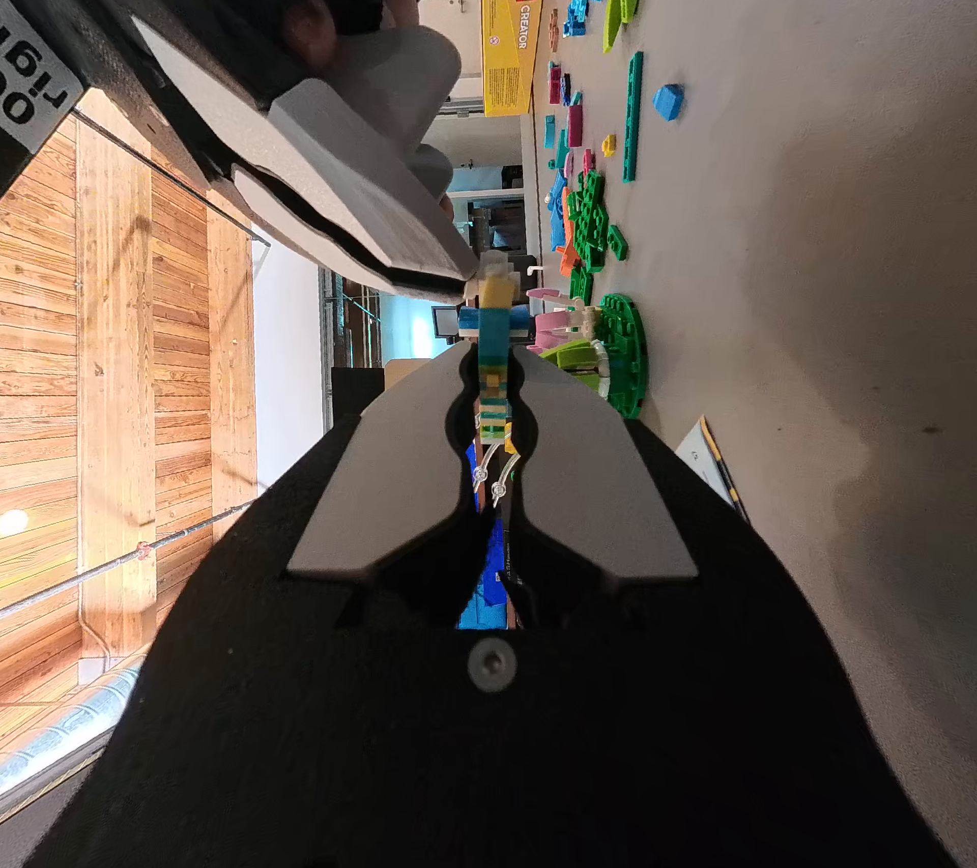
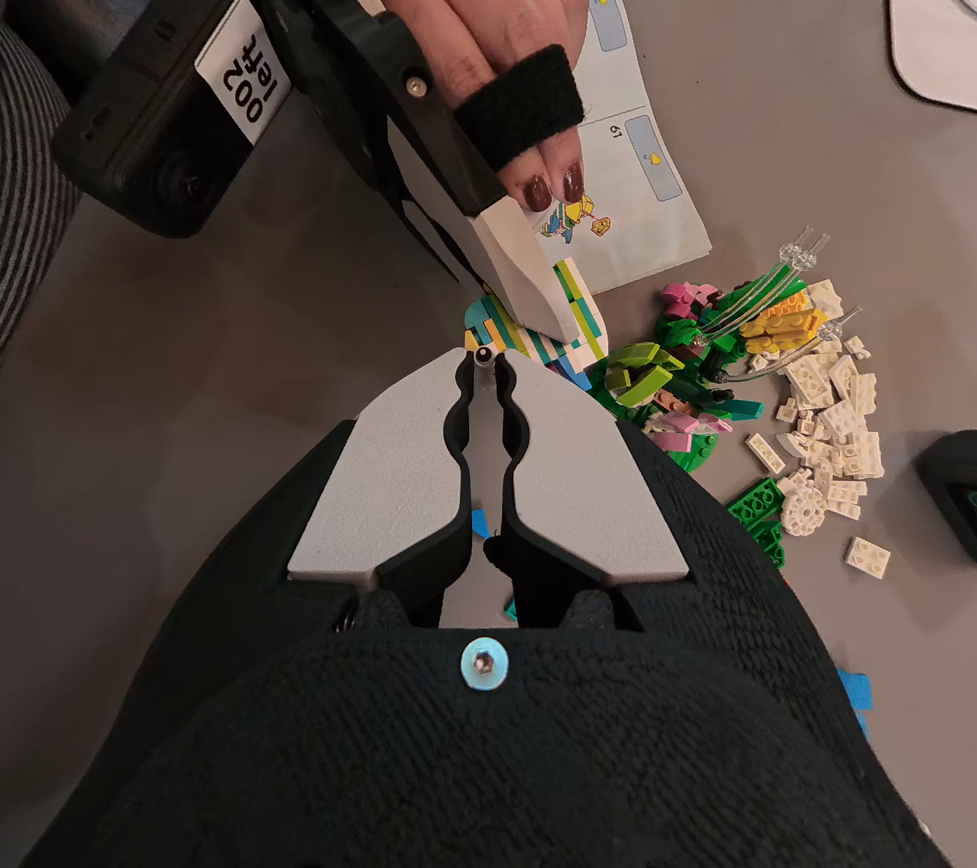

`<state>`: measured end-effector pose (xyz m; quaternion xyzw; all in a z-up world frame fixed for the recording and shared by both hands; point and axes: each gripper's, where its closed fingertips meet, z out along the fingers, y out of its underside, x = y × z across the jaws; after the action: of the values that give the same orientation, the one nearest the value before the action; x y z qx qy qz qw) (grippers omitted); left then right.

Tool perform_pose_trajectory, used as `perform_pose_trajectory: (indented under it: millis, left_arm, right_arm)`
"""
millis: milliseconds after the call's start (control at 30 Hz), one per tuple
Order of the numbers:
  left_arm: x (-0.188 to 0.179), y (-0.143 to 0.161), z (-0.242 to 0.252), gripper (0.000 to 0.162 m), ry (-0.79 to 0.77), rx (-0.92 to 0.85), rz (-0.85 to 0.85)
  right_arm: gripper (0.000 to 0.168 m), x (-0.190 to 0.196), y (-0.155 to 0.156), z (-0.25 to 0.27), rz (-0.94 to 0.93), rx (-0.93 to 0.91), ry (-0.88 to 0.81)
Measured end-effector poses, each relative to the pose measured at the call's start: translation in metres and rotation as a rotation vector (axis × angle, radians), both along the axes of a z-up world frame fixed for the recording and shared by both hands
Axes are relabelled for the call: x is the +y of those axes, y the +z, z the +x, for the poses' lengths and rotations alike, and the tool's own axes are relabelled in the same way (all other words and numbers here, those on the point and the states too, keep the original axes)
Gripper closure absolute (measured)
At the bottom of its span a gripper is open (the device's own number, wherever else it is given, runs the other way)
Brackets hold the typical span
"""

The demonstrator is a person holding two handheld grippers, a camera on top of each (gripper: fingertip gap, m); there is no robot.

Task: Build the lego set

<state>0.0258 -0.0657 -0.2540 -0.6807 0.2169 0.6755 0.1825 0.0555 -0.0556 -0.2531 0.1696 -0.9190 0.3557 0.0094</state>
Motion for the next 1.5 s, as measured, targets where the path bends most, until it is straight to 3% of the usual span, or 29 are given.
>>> perform_pose_trajectory:
  millis: [567, 733, 867, 1067, 1500]
  left_arm:
    - [-0.002, 0.000, -0.002, 0.154, 0.006, -0.065, 0.051]
    - [-0.007, 0.003, -0.005, 0.154, 0.019, -0.169, 0.150]
    - [-0.008, 0.003, -0.006, 0.154, 0.021, -0.203, 0.184]
    - [-0.006, -0.001, -0.006, 0.154, 0.020, -0.223, 0.178]
    - [-0.001, -0.002, -0.003, 0.154, 0.004, -0.257, 0.188]
  right_arm:
    - [0.155, -0.003, 0.005, -0.006, -0.060, 0.066, -0.005]
    - [0.128, -0.010, 0.021, -0.004, -0.267, 0.352, 0.028]
    - [0.124, -0.015, 0.016, -0.003, -0.299, 0.726, 0.070]
    - [0.130, -0.019, 0.010, -0.007, -0.318, 1.026, 0.083]
    - [0.145, -0.017, -0.007, -0.016, -0.279, 1.132, 0.081]
